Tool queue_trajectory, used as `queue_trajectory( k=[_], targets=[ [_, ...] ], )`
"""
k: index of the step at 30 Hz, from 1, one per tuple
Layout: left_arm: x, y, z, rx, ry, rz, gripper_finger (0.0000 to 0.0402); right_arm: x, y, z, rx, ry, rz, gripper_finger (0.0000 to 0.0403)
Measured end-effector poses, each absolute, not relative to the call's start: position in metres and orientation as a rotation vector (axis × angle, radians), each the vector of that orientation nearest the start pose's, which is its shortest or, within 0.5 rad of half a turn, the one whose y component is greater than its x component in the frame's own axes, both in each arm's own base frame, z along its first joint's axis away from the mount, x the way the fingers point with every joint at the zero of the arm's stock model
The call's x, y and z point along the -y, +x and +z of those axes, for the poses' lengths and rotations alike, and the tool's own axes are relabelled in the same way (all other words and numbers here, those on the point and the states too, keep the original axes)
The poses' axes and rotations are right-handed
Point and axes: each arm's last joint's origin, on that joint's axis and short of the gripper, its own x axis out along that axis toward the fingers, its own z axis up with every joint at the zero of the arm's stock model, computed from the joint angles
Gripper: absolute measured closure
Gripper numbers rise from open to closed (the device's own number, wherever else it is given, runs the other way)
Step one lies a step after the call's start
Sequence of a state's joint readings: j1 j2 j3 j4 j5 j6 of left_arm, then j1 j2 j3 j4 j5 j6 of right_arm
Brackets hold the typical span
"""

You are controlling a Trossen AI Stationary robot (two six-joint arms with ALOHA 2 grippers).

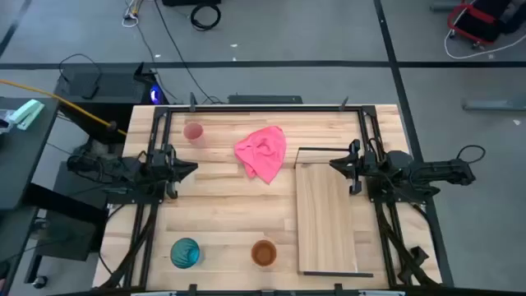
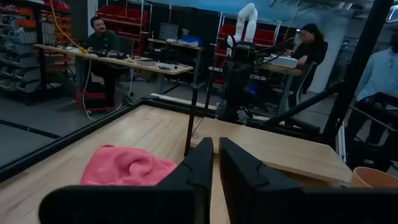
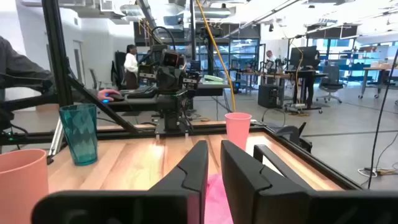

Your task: Stack small to large cups/mugs on shelf

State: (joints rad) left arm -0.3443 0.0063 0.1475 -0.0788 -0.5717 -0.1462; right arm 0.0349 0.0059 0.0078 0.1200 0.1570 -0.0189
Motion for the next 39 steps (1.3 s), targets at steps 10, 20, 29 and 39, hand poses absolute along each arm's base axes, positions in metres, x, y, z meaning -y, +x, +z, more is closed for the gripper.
queue_trajectory(
  k=[10, 20, 29, 39],
  targets=[
    [0.0129, 0.0825, 0.2047, 0.072, -0.173, 0.223, 0.0366, 0.0011, 0.0966, 0.1772, 0.120, -0.007, -0.123, 0.0350],
    [0.0129, 0.0825, 0.2048, 0.073, -0.173, 0.223, 0.0367, 0.0012, 0.0966, 0.1772, 0.120, -0.007, -0.123, 0.0350],
    [0.0129, 0.0825, 0.2047, 0.072, -0.173, 0.223, 0.0363, 0.0011, 0.0966, 0.1772, 0.120, -0.007, -0.123, 0.0350],
    [0.0129, 0.0825, 0.2049, 0.073, -0.173, 0.223, 0.0370, 0.0012, 0.0966, 0.1772, 0.120, -0.007, -0.123, 0.0350]
  ],
)
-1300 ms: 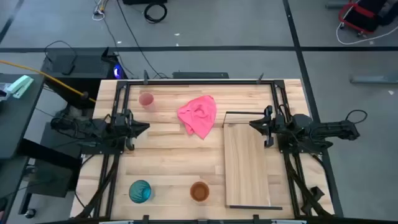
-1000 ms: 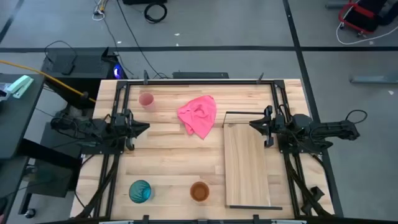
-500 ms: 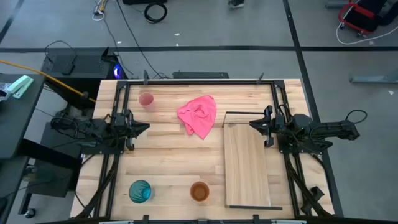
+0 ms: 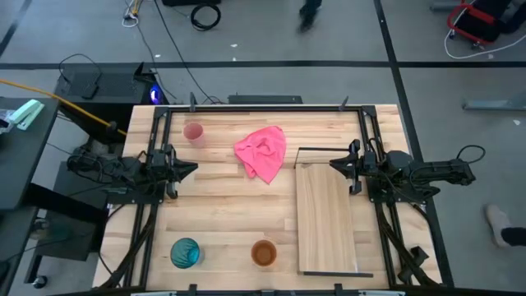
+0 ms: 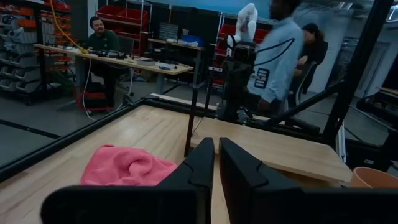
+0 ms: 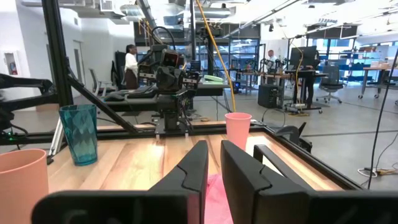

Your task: Stack small to large cups/mugs on shelf

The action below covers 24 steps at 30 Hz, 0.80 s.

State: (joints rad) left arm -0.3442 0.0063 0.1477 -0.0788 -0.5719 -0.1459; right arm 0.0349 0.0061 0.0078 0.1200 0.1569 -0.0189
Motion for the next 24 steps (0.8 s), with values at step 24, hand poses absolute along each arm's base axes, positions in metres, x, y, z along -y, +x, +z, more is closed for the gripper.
queue_trajectory(
  k=[24],
  targets=[
    [0.0129, 0.0825, 0.2052, 0.077, -0.175, 0.223, 0.0365, 0.0012, 0.0966, 0.1773, 0.121, -0.006, -0.123, 0.0350]
  ],
)
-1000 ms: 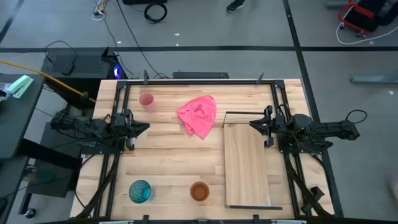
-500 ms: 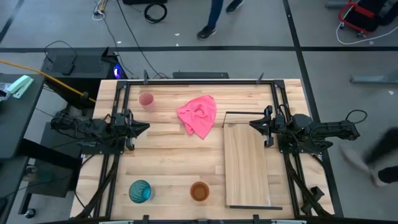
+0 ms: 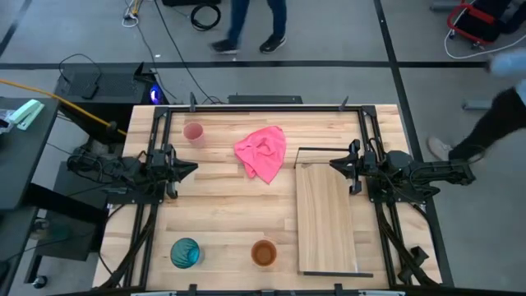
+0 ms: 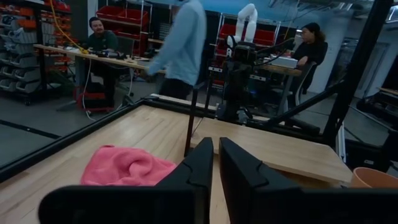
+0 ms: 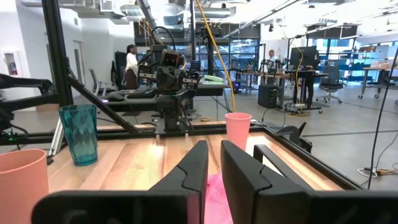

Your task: Stack small to large cups/mugs on shelf

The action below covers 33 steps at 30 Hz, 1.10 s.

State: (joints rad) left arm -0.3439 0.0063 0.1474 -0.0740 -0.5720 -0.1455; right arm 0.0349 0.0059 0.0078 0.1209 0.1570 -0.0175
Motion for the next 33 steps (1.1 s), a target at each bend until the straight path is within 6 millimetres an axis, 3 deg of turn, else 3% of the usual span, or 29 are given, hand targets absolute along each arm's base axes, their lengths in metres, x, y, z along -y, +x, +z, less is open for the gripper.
queue_trajectory(
  k=[6, 13, 18, 27, 33],
  targets=[
    [0.013, 0.082, 0.209, 0.113, -0.198, 0.220, 0.0361, 0.001, 0.096, 0.184, 0.190, 0.144, -0.110, 0.0350],
    [0.012, 0.081, 0.217, 0.218, -0.429, 0.194, 0.0369, 0.001, 0.090, 0.205, 0.321, 0.299, -0.079, 0.0350],
    [0.011, 0.078, 0.229, 0.346, -0.595, 0.156, 0.0371, 0.002, 0.079, 0.235, 0.418, 0.503, -0.025, 0.0350],
    [0.010, 0.075, 0.237, 0.434, -0.642, 0.133, 0.0367, 0.003, 0.047, 0.298, 0.616, 0.508, 0.021, 0.0350],
    [0.010, 0.075, 0.238, 0.436, -0.644, 0.140, 0.0376, 0.006, 0.025, 0.338, 0.732, 0.495, -0.055, 0.0350]
  ],
)
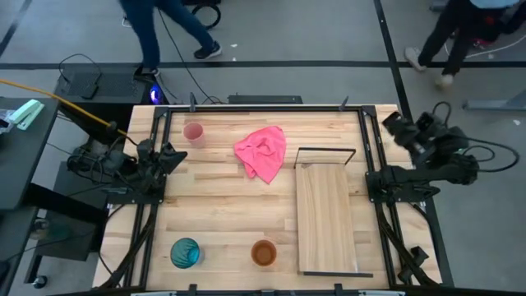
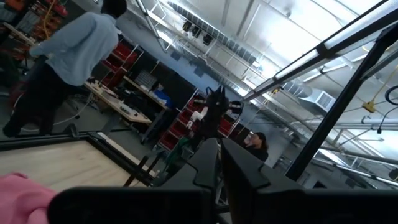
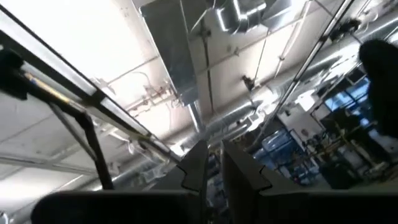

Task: Stack small to large cups/mugs on shelf
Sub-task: Move the orange cup to the top right of the table

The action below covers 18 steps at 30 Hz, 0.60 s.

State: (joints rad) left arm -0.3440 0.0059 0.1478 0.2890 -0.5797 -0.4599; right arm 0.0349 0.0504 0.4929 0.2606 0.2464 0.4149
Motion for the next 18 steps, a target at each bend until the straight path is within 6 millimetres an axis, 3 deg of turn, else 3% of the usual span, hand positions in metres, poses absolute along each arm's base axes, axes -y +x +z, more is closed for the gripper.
queue_trajectory(
  k=[7, 18],
  targets=[
    [0.010, 0.074, 0.239, 0.453, -0.653, 0.137, 0.0376, 0.006, 0.036, 0.393, 0.667, 0.367, -0.126, 0.0350],
    [0.009, 0.072, 0.244, 0.501, -0.647, 0.134, 0.0371, 0.011, 0.115, 0.488, 0.233, 0.225, -0.380, 0.0350]
  ],
)
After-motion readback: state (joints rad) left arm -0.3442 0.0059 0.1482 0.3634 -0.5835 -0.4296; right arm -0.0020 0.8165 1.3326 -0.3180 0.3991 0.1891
